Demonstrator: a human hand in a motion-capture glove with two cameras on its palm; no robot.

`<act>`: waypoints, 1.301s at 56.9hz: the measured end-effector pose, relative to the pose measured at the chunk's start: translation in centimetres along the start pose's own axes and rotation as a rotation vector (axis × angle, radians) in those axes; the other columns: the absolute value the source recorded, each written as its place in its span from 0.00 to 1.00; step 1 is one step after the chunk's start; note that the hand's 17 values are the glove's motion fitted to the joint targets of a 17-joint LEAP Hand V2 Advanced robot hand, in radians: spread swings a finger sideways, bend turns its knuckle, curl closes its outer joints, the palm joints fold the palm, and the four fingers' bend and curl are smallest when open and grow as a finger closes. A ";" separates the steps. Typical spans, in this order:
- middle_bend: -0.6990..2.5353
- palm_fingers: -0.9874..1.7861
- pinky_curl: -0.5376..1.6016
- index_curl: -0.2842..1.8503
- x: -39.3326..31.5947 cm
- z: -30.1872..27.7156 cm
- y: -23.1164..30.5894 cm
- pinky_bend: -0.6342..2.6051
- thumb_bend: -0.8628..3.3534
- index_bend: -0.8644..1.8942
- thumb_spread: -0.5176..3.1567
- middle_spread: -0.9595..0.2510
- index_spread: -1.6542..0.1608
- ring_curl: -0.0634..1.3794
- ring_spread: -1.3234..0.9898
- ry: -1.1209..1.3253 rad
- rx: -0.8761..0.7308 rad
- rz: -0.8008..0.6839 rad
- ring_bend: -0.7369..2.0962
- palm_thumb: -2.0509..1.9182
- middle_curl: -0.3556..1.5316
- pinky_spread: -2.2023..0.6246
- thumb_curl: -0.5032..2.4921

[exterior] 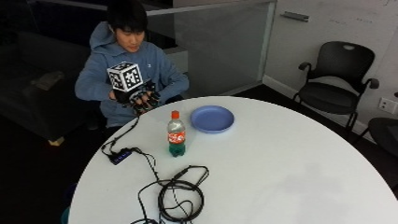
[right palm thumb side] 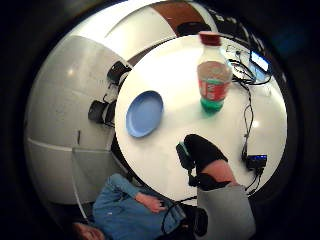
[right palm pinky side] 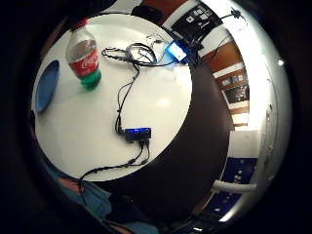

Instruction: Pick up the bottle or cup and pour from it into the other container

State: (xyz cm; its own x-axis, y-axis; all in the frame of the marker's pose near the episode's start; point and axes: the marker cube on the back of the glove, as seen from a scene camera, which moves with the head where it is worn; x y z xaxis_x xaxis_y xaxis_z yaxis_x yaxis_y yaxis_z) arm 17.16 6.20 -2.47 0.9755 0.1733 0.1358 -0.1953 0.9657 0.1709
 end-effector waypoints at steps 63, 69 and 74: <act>0.28 0.39 0.37 0.24 6.8 5.1 -6.0 0.35 0.20 0.36 0.39 0.76 0.69 0.24 0.59 -0.897 0.085 0.071 0.40 0.65 0.36 0.83 0.28; 0.28 0.38 0.37 0.24 5.6 6.5 -7.1 0.36 0.20 0.36 0.39 0.76 0.69 0.24 0.59 -0.989 0.076 0.062 0.40 0.65 0.36 0.83 0.28; 0.28 0.38 0.37 0.24 4.3 7.9 -8.1 0.36 0.20 0.36 0.38 0.76 0.69 0.24 0.59 -1.041 0.055 0.048 0.41 0.65 0.36 0.83 0.28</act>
State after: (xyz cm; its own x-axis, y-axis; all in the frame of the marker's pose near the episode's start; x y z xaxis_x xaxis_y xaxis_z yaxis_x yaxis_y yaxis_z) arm 22.14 -2.37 4.46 0.4022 -0.0664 0.9131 -0.2616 0.9474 0.1842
